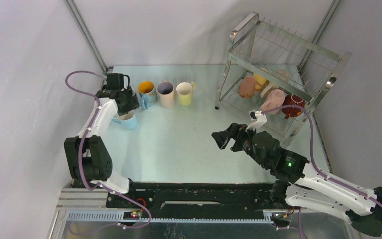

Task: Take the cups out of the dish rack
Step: Place the cup at the center of the board.

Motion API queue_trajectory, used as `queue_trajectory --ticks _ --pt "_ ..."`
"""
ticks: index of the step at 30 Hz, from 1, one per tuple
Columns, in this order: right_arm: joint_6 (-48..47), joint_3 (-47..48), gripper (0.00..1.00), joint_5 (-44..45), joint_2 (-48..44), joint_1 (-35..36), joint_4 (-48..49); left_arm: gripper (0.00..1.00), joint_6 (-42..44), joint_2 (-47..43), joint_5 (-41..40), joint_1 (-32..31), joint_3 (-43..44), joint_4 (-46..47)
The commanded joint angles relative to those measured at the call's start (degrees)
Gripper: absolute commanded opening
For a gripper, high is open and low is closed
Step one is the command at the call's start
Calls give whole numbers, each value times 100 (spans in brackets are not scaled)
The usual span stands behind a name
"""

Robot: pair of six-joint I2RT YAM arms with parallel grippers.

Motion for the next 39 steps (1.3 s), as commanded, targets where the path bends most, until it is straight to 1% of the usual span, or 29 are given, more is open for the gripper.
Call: queue_trajectory --ticks 1,19,28,33,39 --pt "-27 226 100 166 -54 85 -65 59 -35 -70 207 47 -194 222" --pt "-18 224 100 221 -36 118 -85 60 -194 -38 774 16 -420 437" --pt "-4 226 100 264 -7 140 -103 60 -191 -31 820 -16 -421 452" --pt "-24 221 100 305 52 134 -94 60 -148 -201 753 -19 -357 371" --pt "-140 225 100 681 148 64 -85 66 -59 -685 635 -107 -273 246"
